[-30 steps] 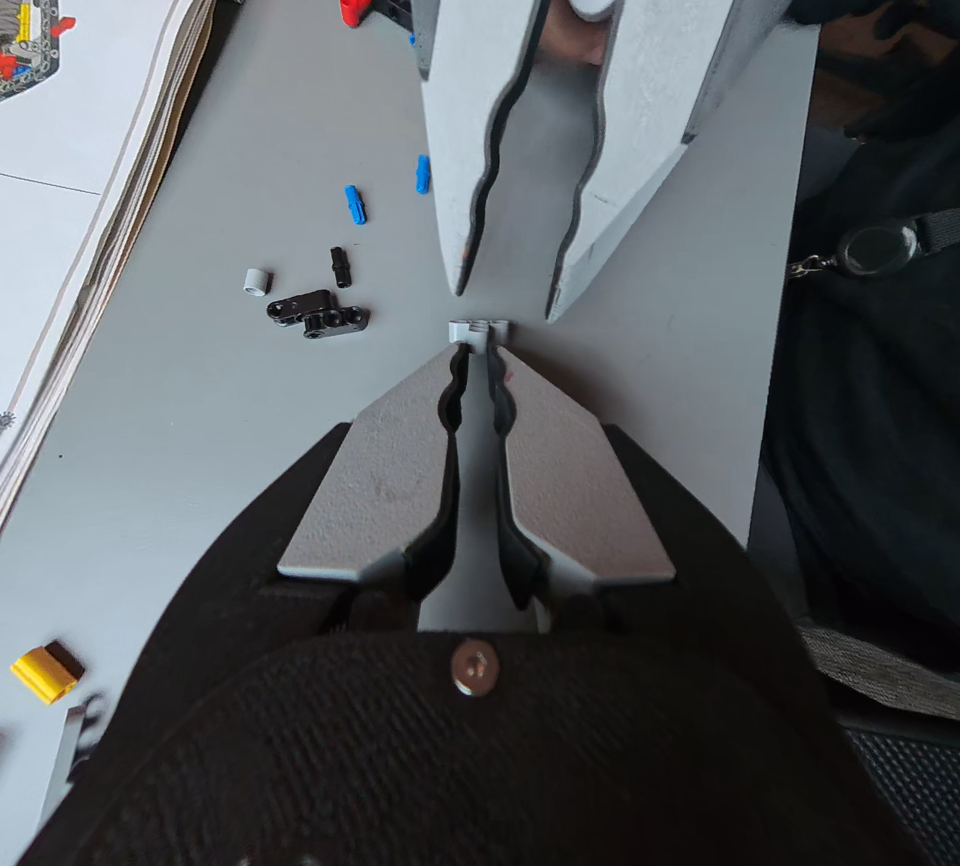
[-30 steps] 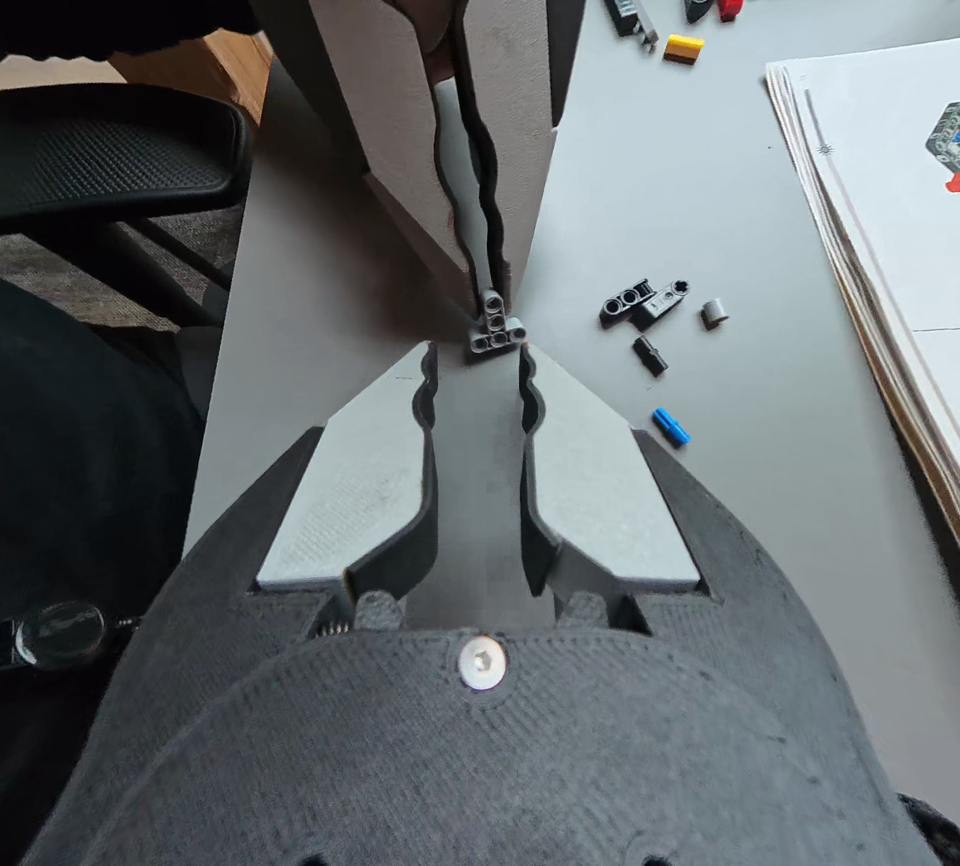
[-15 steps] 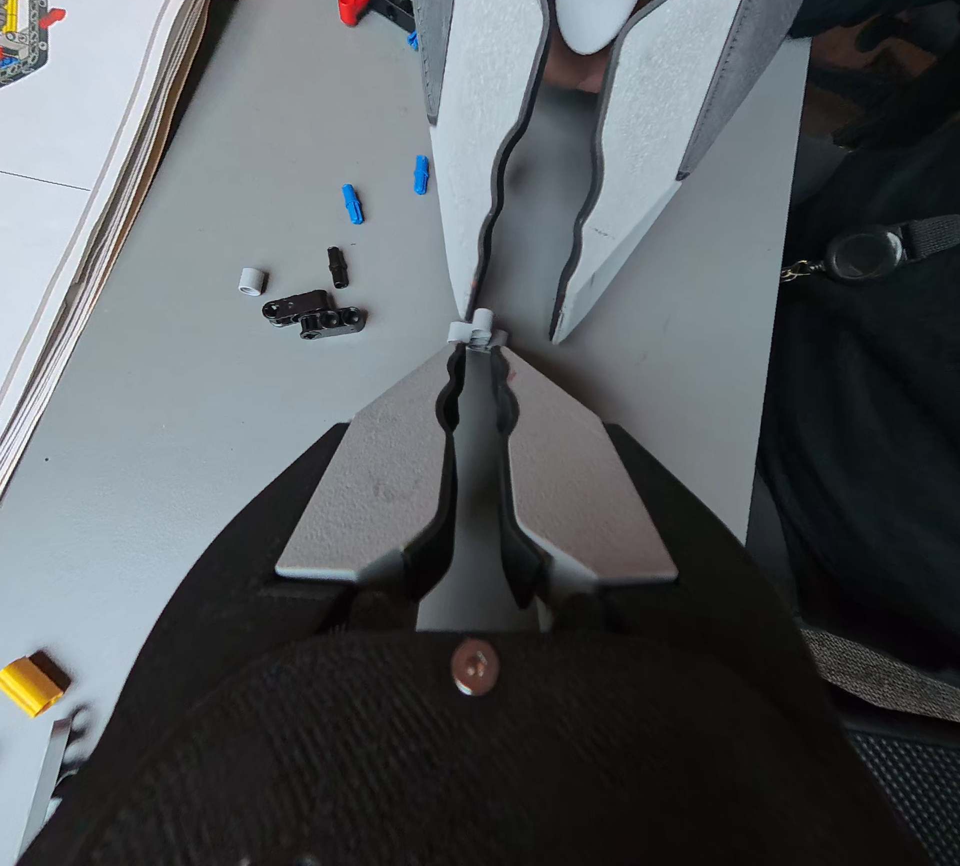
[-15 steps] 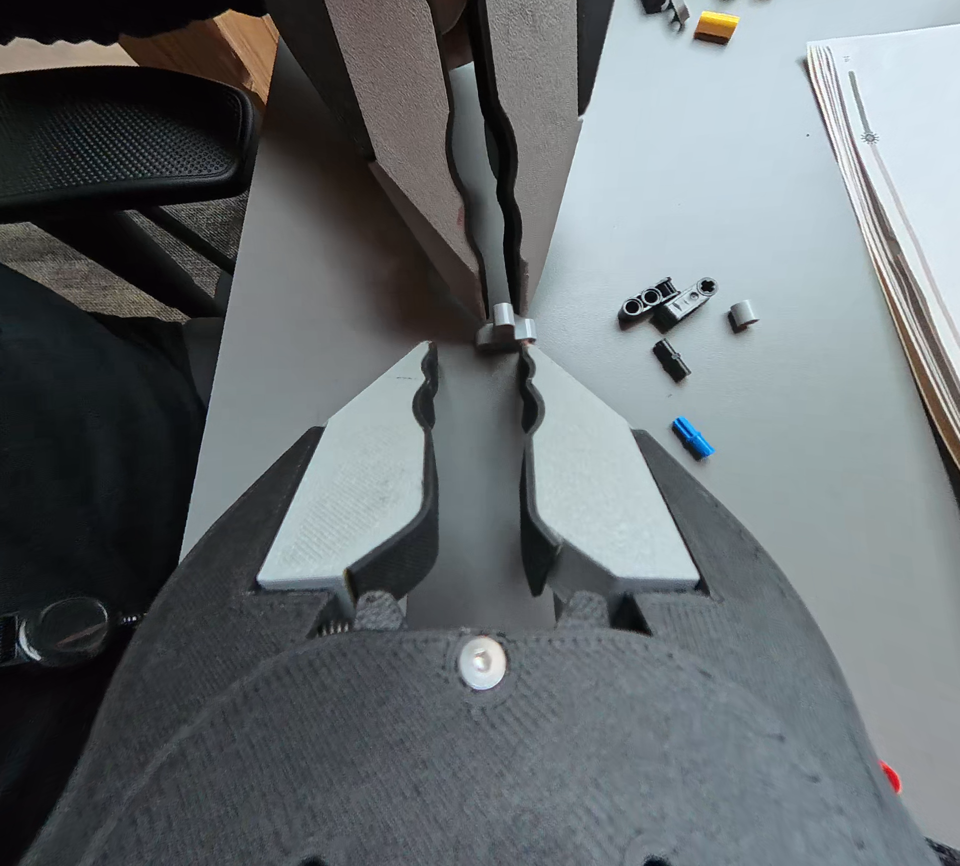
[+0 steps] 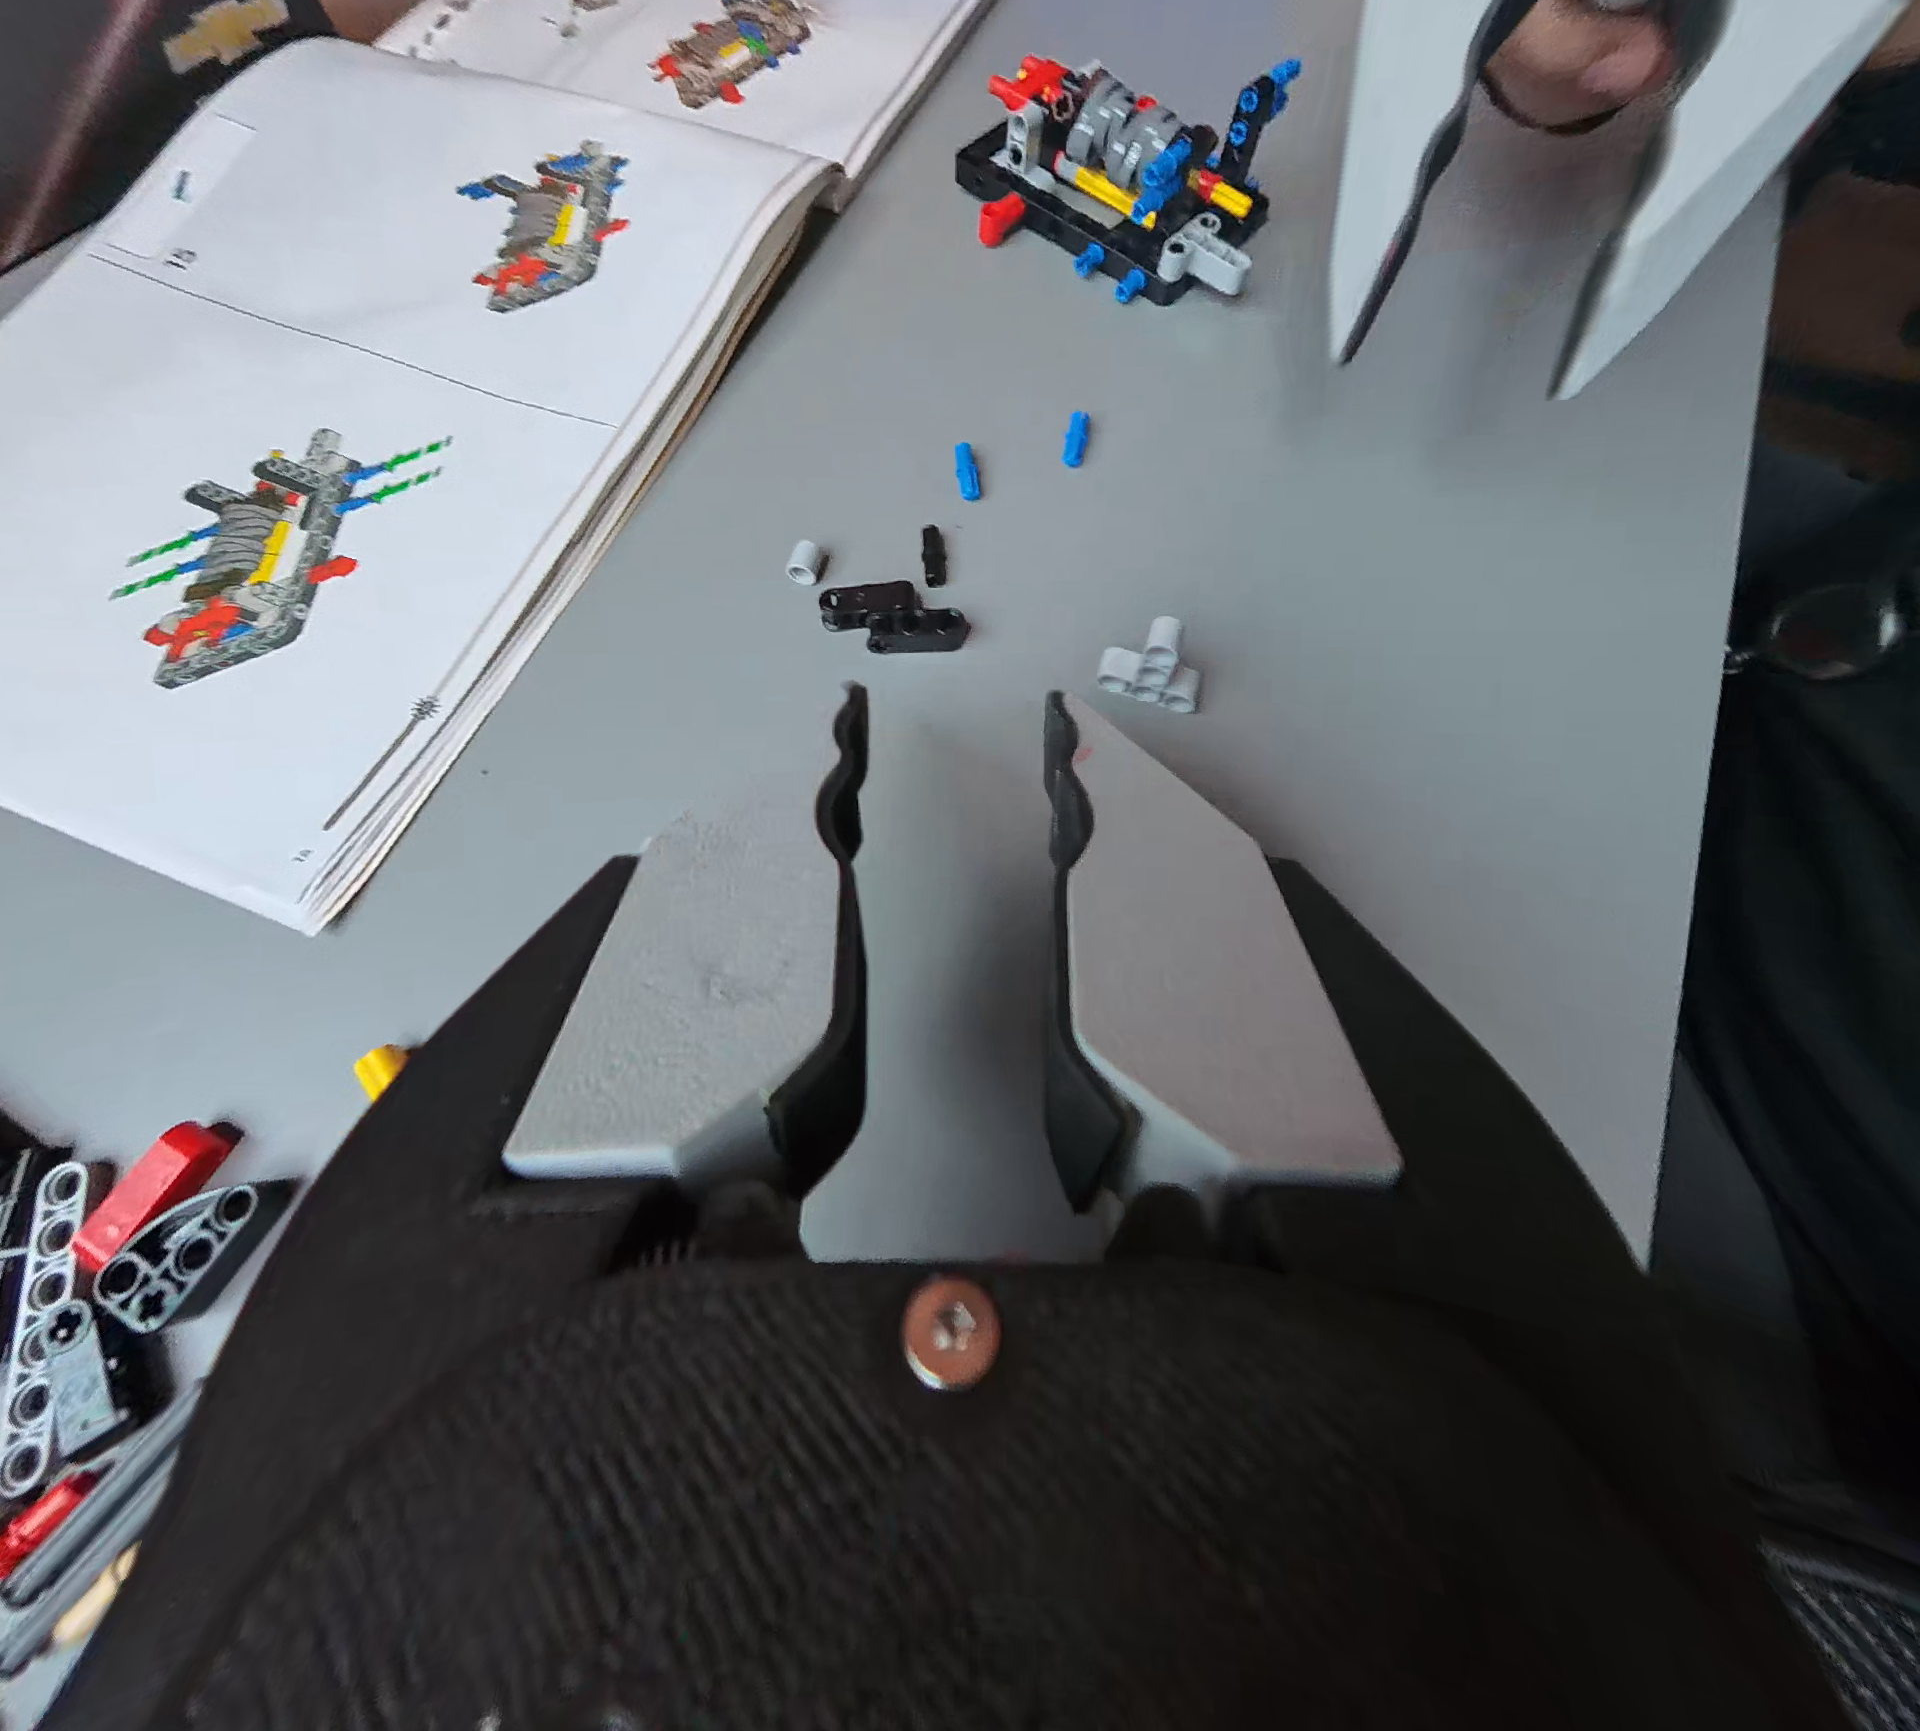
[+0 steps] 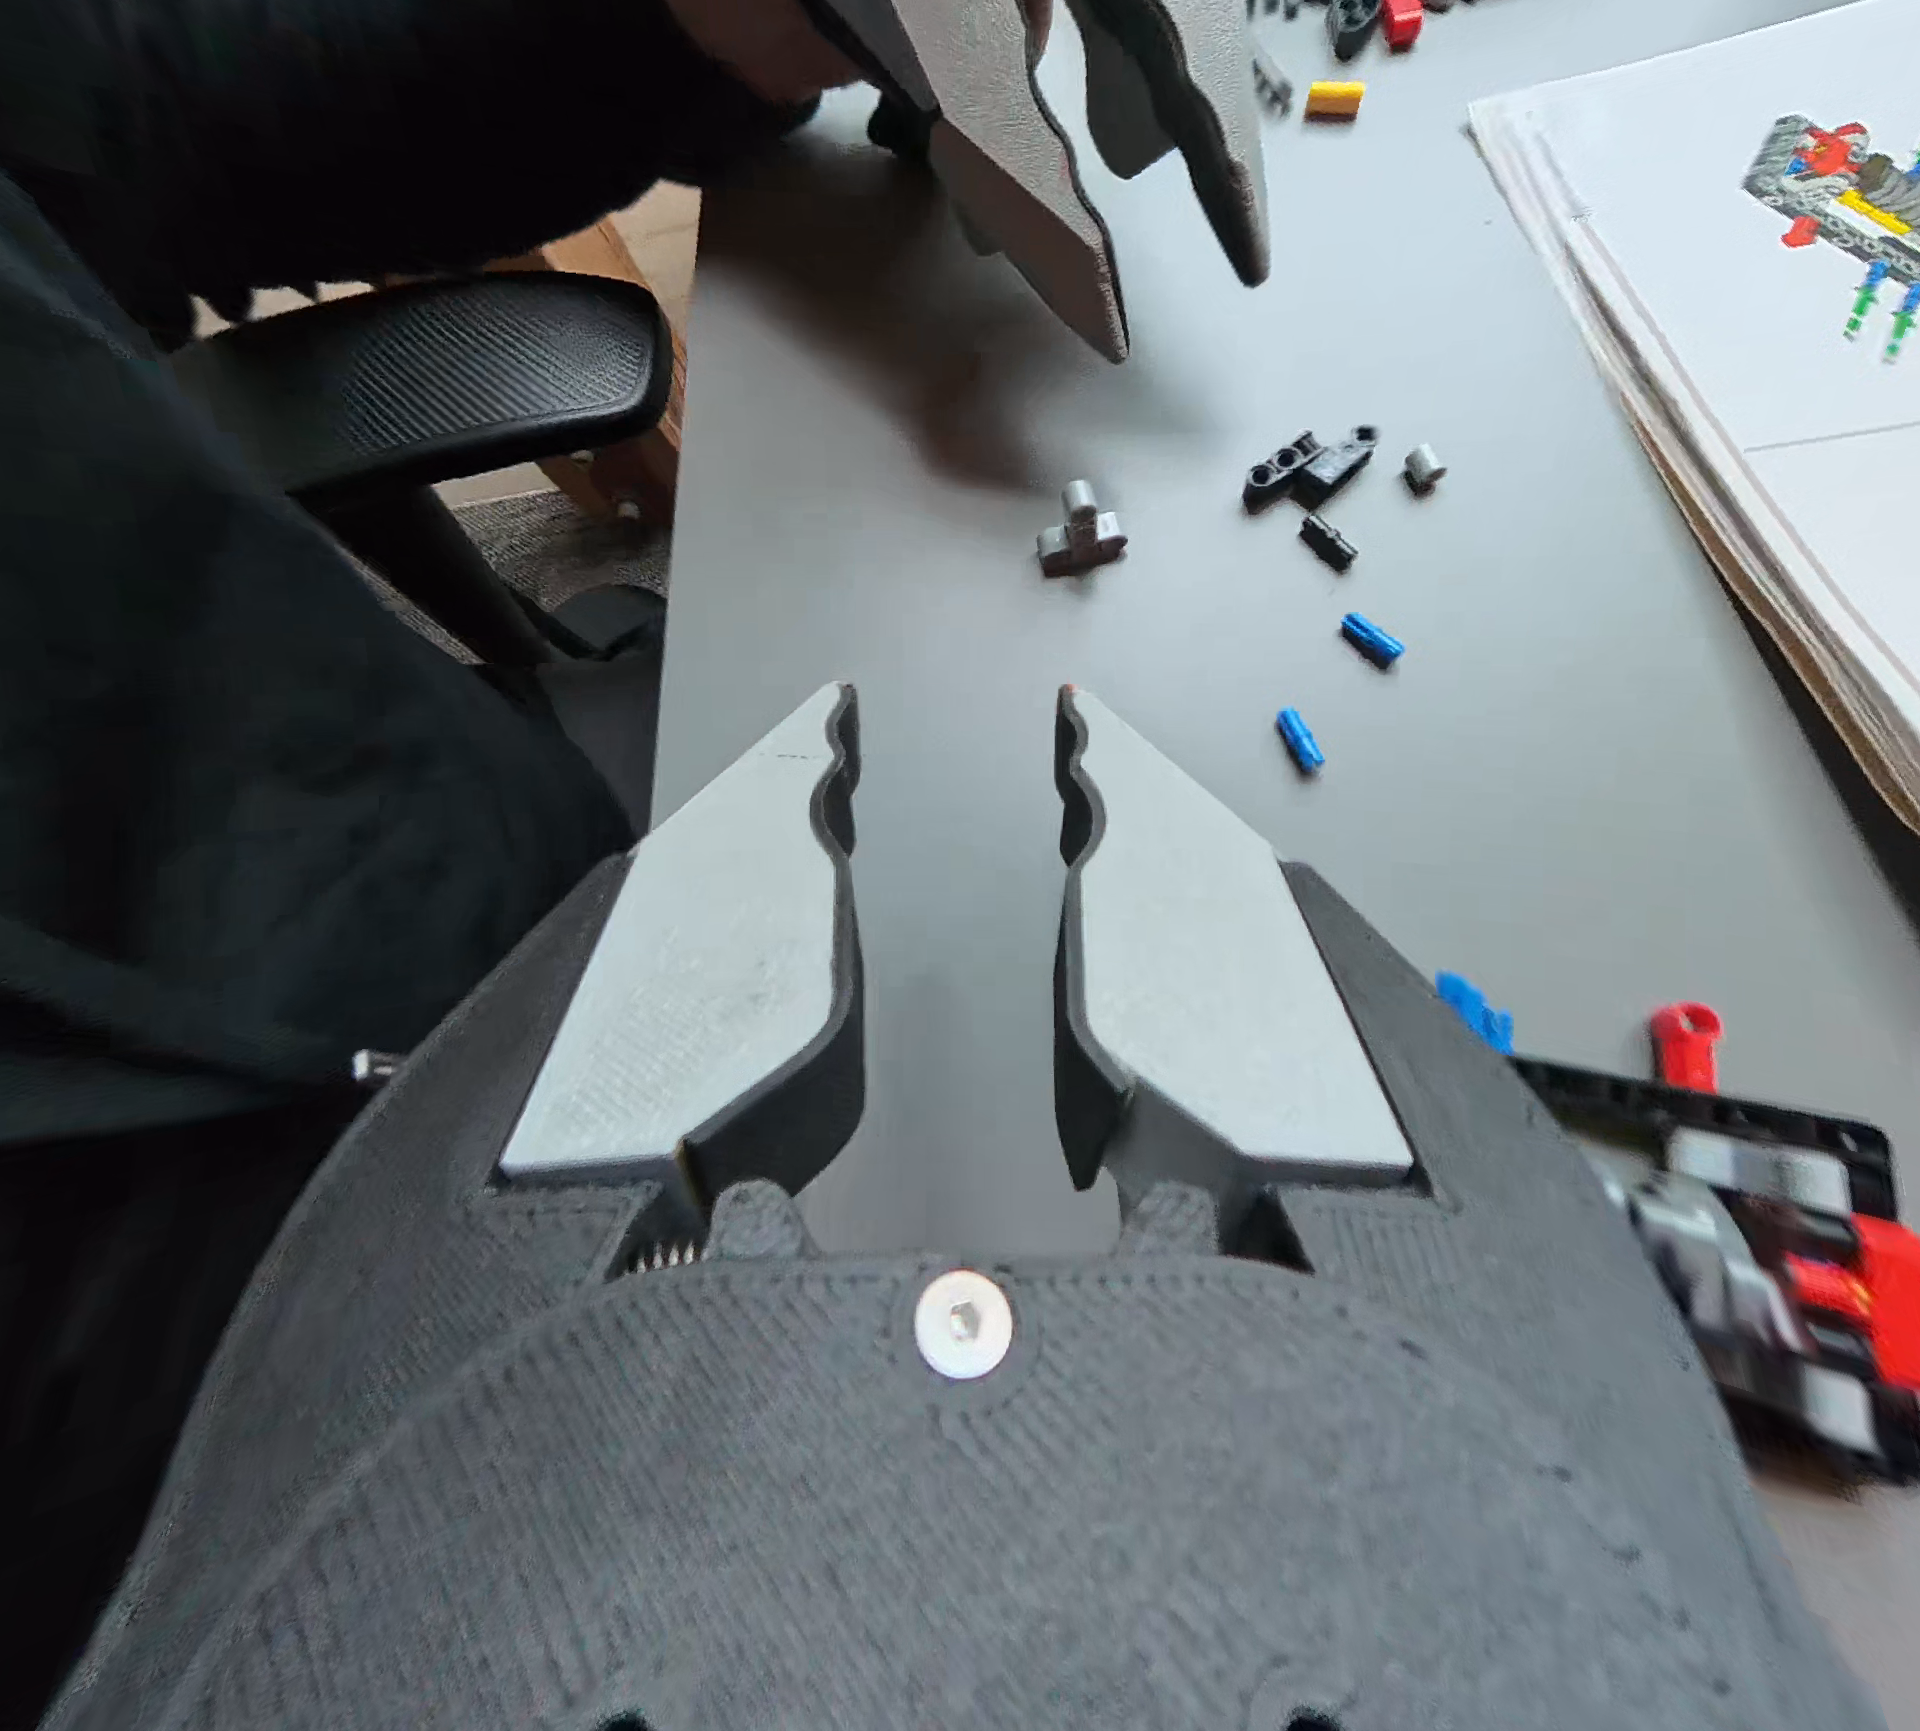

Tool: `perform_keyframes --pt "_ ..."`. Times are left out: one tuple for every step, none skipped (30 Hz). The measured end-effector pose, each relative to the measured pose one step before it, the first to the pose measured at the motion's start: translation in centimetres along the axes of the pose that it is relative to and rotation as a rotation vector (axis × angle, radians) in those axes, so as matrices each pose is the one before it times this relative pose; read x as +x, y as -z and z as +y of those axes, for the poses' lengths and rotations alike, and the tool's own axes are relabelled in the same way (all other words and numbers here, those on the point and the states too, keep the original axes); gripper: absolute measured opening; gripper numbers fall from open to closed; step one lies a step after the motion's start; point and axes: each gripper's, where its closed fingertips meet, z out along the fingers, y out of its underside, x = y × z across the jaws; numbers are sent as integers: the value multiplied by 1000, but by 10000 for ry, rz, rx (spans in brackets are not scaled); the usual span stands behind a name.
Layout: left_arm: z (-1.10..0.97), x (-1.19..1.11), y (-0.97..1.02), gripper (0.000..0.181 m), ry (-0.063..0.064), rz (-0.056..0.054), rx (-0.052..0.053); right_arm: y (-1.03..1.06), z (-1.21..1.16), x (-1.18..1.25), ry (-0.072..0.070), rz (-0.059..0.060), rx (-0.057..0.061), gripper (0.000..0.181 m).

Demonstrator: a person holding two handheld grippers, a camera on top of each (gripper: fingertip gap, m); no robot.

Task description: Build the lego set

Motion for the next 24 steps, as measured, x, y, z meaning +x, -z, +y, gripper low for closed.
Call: perform_keyframes --pt "-276 -234 39 31 -63 -138 175 1181 -188 172 -156 35 117 35" --pt "-245 -147 41 31 -113 -98 154 1114 -156 567 -180 210 163 35" --pt "-232 -118 2 31 -138 -76 138 915 -128 793 -160 300 182 36" --pt "-212 -138 -16 31 -161 -87 127 609 -9 782 -105 284 96 36" --pt "-185 -175 -60 32 -161 -101 108 250 142 721 -37 262 -43 36" --pt "-145 -185 -102 32 -99 -74 65 -80 196 688 27 268 -119 36" --pt "-67 -260 -166 34 -4 -91 1 -344 170 555 49 209 -121 36" --pt "87 -221 -219 37 91 -32 -111 -532 80 146 10 -55 -90 37" --pt "246 -113 -253 43 147 70 -210 -585 -25 -378 -34 -387 -55 40" --pt "285 -13 -242 46 154 133 -238 -531 -85 -342 -29 -343 -39 40" --pt "224 2 -189 46 122 101 -185 -439 46 199 23 33 -100 40" --pt "156 -18 -145 46 64 38 -134 -316 252 526 84 283 -214 38" --pt "107 10 -98 46 4 18 -94 -154 357 567 101 346 -264 36" --pt "68 92 -68 44 -49 25 -61 -38 379 554 65 351 -244 34" --pt "51 81 -53 43 -78 5 -46 54 404 461 17 294 -219 33" --pt "35 80 -39 42 -86 -8 -34 85 477 371 -17 237 -240 32" --pt "20 38 -23 42 -67 -34 -20 127 519 324 -25 226 -253 30" --pt "9 10 -3 41 -43 -29 -4 138 469 239 -13 207 -208 30" --pt "-30 -38 27 41 -13 -45 24 131 386 137 -18 158 -171 30" --pt "-70 -42 63 41 6 -37 57 148 213 28 -28 92 -122 30" --pt "-92 -72 76 41 21 -44 79 169 -170 -109 6 6 29 30" --pt "-88 -37 91 41 18 -19 84 135 -635 -278 72 -86 197 30" --pt "-91 -18 70 40 19 -6 71 -1 -943 -330 131 -135 249 29" --pt "-48 -54 43 39 27 -23 45 -248 -1008 -236 192 -116 162 27"
